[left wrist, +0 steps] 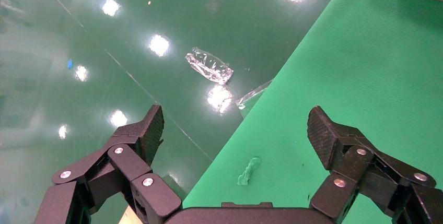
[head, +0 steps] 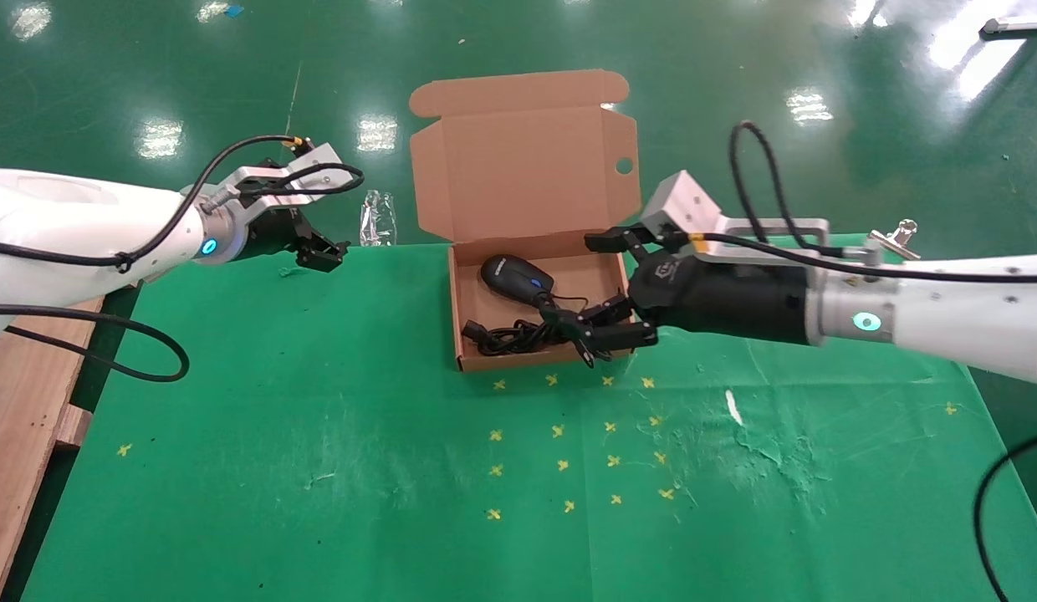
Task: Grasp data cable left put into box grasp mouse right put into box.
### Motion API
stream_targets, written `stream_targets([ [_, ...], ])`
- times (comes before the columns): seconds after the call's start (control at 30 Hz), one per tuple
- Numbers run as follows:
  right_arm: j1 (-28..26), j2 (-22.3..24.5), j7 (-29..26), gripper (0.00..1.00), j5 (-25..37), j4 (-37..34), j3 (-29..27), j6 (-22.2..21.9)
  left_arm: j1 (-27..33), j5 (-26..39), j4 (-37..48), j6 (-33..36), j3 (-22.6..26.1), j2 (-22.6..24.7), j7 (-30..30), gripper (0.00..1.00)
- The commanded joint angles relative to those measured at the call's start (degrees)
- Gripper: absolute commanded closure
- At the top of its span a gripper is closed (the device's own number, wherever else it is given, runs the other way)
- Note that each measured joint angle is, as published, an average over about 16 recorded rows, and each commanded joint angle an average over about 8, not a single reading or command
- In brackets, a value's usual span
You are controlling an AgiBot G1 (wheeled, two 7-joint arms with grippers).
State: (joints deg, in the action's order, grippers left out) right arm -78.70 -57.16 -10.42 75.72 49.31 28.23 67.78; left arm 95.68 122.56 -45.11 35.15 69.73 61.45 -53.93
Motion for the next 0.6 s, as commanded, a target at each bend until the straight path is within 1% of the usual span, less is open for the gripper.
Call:
stream_targets([
  [0.03, 1.0, 1.2, 0.0, 0.0, -1.9, 1.3, -0.7, 1.0, 0.0, 0.0, 0.0, 0.0, 0.0, 0.0, 0.0, 0.0],
  [0.37, 5.7, 7.4, -0.1, 0.0, -11.3, 8.1, -4.1, 6.0, -0.3, -0.7, -0.2, 0.4, -0.4, -0.2, 0.4, 0.0],
  [0.47, 7.1, 9.2, -0.1, 0.0, -14.1, 10.1, -5.1, 7.4, -1.2, -2.9, -1.0, 1.8, -1.9, -0.9, 1.5, 0.0],
  [0.6, 9.0, 11.6, -0.2, 0.0, -17.8, 12.8, -6.4, 9.4, -3.3, -7.8, -2.7, 4.9, -5.2, -2.6, 4.2, 0.0],
])
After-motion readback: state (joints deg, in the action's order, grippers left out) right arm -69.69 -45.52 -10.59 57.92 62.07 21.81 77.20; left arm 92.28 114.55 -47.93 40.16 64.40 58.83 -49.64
